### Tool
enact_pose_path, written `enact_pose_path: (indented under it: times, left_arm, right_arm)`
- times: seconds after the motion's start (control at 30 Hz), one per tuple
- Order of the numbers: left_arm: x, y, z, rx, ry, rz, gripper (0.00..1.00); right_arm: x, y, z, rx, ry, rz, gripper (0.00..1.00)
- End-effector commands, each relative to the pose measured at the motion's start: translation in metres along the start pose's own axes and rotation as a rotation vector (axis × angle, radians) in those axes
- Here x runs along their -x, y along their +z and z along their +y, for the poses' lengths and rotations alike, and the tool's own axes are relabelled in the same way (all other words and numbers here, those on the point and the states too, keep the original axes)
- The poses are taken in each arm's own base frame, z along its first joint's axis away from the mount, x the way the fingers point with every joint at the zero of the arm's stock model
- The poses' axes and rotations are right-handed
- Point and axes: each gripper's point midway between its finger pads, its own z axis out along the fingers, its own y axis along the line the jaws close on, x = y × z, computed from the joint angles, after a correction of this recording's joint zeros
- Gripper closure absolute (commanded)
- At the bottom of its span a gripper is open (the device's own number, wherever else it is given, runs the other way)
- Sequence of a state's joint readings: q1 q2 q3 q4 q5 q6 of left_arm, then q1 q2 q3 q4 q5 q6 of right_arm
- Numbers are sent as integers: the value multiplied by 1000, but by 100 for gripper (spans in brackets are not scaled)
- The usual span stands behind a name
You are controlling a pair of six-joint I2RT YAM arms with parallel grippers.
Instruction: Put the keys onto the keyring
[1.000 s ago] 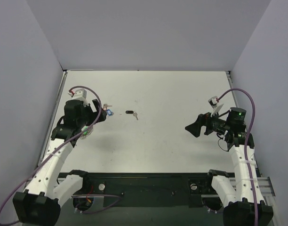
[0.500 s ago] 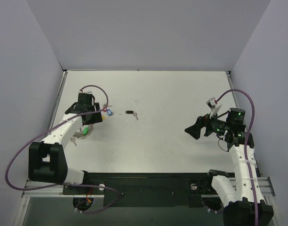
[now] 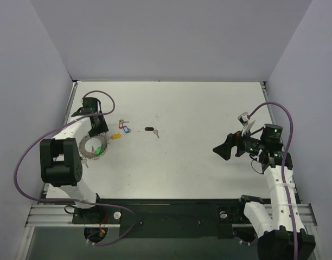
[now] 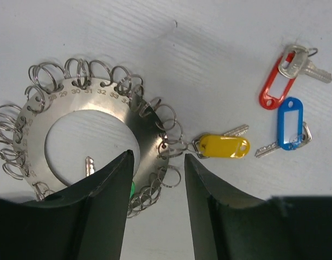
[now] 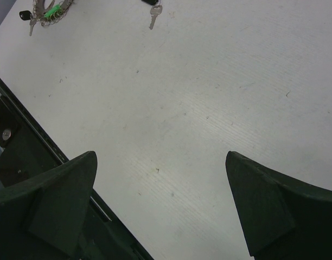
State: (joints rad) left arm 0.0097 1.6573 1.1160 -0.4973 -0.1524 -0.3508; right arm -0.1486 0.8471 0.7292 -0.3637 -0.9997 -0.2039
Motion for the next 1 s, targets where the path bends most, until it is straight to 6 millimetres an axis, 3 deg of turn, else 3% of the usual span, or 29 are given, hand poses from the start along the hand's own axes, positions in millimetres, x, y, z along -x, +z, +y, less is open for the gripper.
enact_pose_path:
  times: [0.0, 0.23, 0.97]
  left_arm:
    - [38, 5, 1, 11, -16, -61, 50]
    - [33, 28, -1, 25, 20, 8, 57]
    - [35, 46, 4, 63, 95, 44, 61]
  right_arm:
    - [11, -1, 5, 28, -30, -23, 0]
    - [10, 0, 3, 26, -27, -20, 0]
    - [6, 2, 4, 39, -17, -13, 0]
